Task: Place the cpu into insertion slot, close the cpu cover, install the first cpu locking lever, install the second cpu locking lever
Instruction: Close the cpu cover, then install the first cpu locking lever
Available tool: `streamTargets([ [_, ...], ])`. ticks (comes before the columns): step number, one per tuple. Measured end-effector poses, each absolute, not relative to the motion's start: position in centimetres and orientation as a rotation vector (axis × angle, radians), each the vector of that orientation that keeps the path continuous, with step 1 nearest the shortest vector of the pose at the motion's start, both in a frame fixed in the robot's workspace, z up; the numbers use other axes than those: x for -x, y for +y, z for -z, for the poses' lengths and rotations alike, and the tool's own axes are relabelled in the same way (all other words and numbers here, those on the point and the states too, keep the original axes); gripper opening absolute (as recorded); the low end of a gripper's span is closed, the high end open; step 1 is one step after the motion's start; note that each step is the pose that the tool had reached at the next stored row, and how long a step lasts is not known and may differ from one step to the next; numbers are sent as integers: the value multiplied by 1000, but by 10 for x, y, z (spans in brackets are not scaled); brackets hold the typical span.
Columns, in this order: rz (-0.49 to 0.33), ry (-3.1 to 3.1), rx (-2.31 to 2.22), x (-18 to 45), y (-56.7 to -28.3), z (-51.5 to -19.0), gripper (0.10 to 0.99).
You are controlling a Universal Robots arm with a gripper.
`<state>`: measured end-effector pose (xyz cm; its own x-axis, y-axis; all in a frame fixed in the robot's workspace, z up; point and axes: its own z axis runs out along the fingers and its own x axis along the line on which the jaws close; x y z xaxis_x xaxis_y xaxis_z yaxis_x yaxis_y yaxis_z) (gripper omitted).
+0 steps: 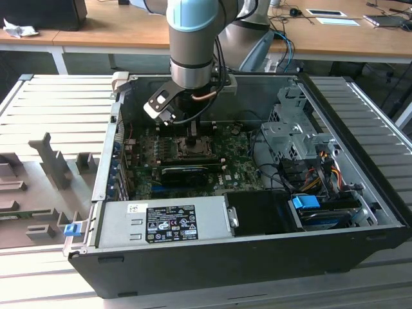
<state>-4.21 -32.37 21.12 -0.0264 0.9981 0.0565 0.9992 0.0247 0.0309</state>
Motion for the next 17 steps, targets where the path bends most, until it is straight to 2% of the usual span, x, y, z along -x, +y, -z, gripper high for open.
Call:
streamTargets([
  [10, 96, -2235, 2179, 35, -324, -212, 106],
  [17, 96, -2235, 2179, 35, -324, -224, 106],
])
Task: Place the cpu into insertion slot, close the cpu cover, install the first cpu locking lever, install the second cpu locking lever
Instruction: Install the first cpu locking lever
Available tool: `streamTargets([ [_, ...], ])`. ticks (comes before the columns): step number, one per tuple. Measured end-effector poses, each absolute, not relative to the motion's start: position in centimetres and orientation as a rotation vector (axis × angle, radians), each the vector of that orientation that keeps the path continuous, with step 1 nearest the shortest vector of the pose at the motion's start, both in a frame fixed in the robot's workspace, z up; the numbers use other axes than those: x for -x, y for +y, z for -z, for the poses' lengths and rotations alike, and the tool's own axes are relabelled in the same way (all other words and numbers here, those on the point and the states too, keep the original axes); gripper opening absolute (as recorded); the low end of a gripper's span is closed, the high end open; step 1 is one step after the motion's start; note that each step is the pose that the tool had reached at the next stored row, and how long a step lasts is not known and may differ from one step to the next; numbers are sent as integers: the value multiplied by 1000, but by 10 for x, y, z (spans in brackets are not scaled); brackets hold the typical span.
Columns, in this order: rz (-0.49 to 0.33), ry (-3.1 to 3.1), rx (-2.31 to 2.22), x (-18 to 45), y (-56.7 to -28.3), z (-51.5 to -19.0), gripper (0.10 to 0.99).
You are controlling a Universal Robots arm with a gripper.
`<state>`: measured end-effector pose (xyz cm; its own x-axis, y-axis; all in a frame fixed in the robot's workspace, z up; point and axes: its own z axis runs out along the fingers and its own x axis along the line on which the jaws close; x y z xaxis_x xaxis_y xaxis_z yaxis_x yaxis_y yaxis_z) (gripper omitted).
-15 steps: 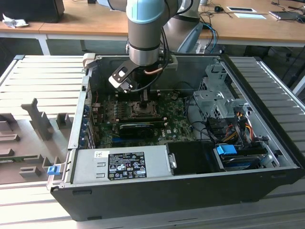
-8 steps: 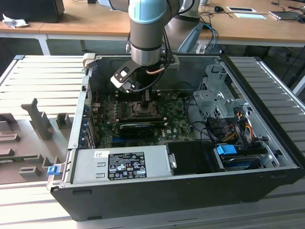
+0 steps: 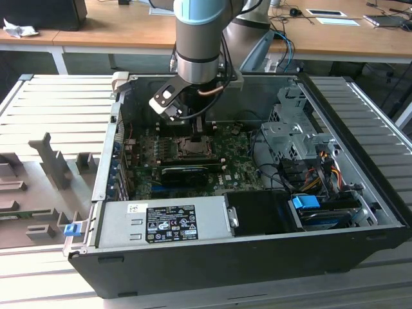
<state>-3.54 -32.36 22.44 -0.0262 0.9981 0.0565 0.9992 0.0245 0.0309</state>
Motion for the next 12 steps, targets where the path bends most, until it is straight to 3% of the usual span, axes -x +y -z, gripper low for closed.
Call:
streamTargets([
  [12, 96, -2235, 2179, 35, -324, -248, 106],
])
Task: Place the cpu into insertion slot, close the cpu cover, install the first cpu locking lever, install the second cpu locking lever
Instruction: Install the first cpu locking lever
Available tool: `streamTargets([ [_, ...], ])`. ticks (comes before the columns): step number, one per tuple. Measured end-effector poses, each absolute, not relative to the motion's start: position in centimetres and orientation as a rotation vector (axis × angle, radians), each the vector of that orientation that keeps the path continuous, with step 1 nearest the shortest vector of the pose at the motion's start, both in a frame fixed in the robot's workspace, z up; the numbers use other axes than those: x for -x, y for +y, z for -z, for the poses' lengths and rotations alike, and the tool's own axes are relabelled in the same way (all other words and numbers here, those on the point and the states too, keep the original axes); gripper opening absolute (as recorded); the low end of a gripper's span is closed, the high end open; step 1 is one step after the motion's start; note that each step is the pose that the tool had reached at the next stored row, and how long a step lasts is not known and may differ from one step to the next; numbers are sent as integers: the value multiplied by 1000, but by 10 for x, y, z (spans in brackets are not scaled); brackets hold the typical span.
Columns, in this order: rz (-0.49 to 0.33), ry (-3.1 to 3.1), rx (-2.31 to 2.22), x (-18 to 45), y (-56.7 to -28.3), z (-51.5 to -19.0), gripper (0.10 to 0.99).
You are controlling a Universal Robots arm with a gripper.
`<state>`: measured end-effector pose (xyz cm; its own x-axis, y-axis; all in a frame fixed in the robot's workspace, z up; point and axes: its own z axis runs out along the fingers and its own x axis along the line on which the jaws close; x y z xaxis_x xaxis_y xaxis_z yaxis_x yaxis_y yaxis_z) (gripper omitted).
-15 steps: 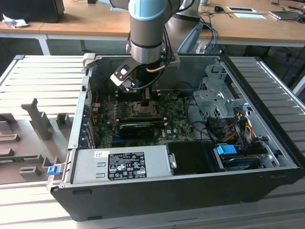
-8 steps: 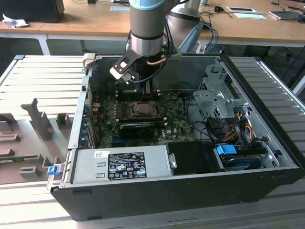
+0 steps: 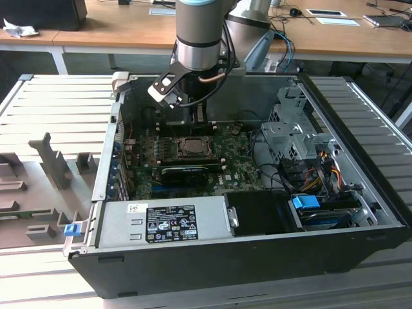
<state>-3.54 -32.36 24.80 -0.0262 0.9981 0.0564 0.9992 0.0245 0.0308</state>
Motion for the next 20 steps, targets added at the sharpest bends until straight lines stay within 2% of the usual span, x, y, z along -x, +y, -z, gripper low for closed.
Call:
streamTargets([
  [20, 96, -2235, 2179, 35, -324, -276, 106],
])
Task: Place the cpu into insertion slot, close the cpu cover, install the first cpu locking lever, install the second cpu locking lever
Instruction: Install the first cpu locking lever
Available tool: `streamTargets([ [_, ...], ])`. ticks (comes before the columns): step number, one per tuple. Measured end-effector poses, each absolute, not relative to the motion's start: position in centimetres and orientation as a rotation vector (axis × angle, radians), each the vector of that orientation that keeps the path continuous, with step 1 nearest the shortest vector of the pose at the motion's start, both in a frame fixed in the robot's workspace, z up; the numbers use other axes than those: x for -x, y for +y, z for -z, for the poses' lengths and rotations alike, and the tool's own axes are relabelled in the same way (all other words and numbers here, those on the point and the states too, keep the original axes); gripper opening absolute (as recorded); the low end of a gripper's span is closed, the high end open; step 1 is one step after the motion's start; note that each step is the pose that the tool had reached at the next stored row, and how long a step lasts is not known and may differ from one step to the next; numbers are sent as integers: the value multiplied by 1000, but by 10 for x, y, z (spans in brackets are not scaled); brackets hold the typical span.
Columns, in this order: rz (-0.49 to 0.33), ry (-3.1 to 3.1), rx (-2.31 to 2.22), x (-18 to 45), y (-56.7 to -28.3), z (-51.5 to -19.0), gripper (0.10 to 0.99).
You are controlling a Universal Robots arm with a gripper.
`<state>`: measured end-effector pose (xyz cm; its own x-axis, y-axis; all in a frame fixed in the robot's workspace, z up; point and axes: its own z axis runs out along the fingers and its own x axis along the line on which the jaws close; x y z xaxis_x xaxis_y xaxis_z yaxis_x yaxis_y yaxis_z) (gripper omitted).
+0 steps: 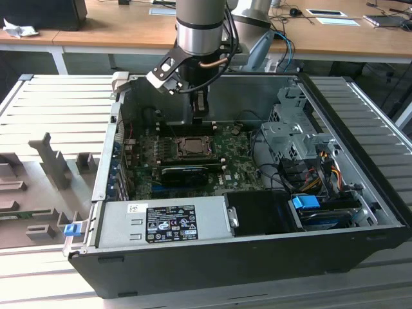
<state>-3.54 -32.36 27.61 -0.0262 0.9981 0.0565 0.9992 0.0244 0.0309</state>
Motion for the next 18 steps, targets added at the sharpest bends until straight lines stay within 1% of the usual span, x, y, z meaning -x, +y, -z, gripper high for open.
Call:
streamTargets([
  [5, 96, -2236, 2178, 35, -324, -288, 106],
  [18, 87, -2441, 1942, 36, -324, -287, 106],
])
